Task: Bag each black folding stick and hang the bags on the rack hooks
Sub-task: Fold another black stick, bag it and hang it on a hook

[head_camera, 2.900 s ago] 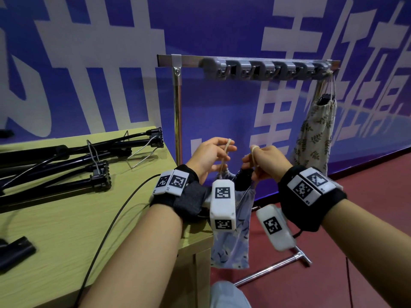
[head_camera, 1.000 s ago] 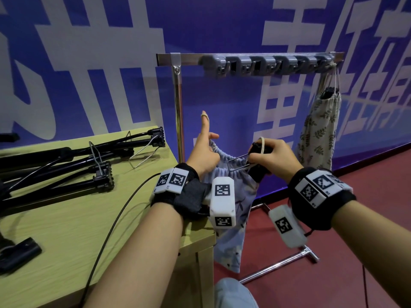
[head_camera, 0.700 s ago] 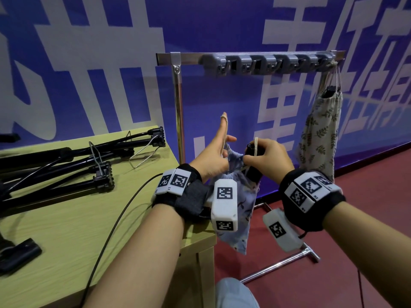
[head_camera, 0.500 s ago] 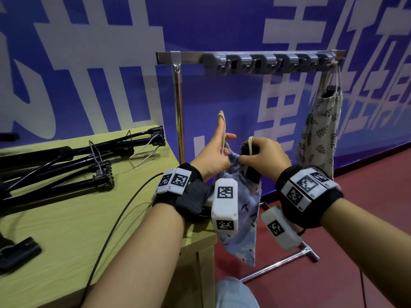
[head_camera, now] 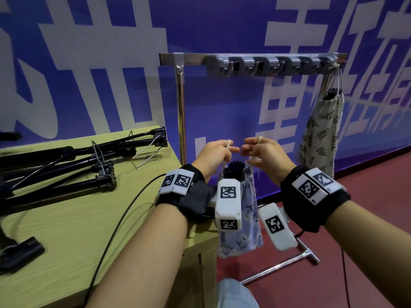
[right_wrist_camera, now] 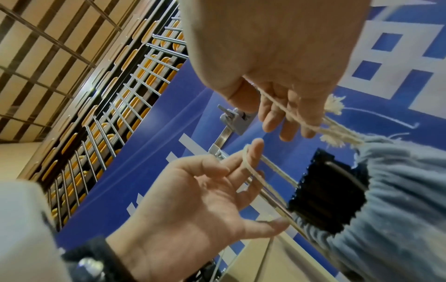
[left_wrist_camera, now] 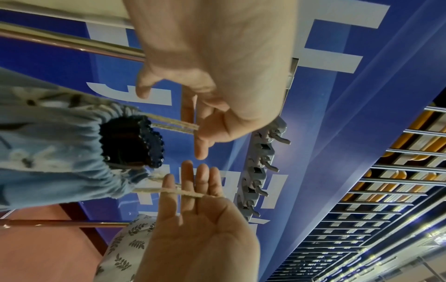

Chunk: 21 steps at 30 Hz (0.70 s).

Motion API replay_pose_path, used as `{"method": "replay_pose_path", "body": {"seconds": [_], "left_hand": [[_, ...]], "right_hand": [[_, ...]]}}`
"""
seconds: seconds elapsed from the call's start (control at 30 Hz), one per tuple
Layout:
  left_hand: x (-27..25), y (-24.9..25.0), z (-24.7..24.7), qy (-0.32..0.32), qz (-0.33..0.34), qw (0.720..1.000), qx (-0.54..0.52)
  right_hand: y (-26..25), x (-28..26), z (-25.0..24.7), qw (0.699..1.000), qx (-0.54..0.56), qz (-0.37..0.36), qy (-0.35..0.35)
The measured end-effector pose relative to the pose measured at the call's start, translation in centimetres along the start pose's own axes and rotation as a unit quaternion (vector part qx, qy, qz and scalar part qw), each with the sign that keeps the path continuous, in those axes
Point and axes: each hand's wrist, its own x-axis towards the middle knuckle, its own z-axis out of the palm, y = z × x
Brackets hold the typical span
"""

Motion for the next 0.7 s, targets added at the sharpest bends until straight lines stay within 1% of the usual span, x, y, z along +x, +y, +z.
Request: {"method": "replay_pose_path", "body": {"seconds": [0.17, 0.23, 0.3, 0.37, 0.47, 0.5, 0.53, 0.63, 0.7], "left_hand": [[0.2, -0.2, 0.0, 0.023, -0.009, 1.0, -0.015], [0.3, -0.3, 0.1, 0.028, -0.015, 0.999, -0.022], [0.4, -0.4, 0.1, 0.023, -0.016, 1.0, -0.014], [0.4, -0.3, 0.1, 0.01, -0.015, 1.0, 0.001], [0.3, -0.3, 0.2, -0.004, -0.013, 1.0, 0.008], [0.2, -0.2, 0.2, -0.005, -0.009, 1.0, 0.01], [0.2, -0.2, 0.2, -0.004, -0.004, 1.0, 0.015], [0.3, -0.2, 0.2, 0.007, 0.01, 1.0, 0.019], [0.3, -0.3, 0.3, 0.01, 0.011, 1.0, 0.025]], "right_hand": [[0.3, 0.5, -0.2, 0.997, -0.063, -0.03, 0.028], [0.5, 0.6, -0.4, 0.988, -0.134, -0.066, 0.041], [0.7, 0.5, -0.5, 0.962, -0.235, -0.126, 0.057], [0.5, 0.1, -0.6, 0.927, -0.32, -0.185, 0.07], [0.1, -0.2, -0.4, 0.87, -0.412, -0.258, 0.079], [-0.1, -0.3, -0.3, 0.858, -0.428, -0.274, 0.079], [-0.2, -0.2, -0.2, 0.85, -0.436, -0.284, 0.078], [-0.4, -0.3, 0.4, 0.847, -0.432, -0.298, 0.085], [-0.3, -0.4, 0.7, 0.837, -0.444, -0.31, 0.077]]}}
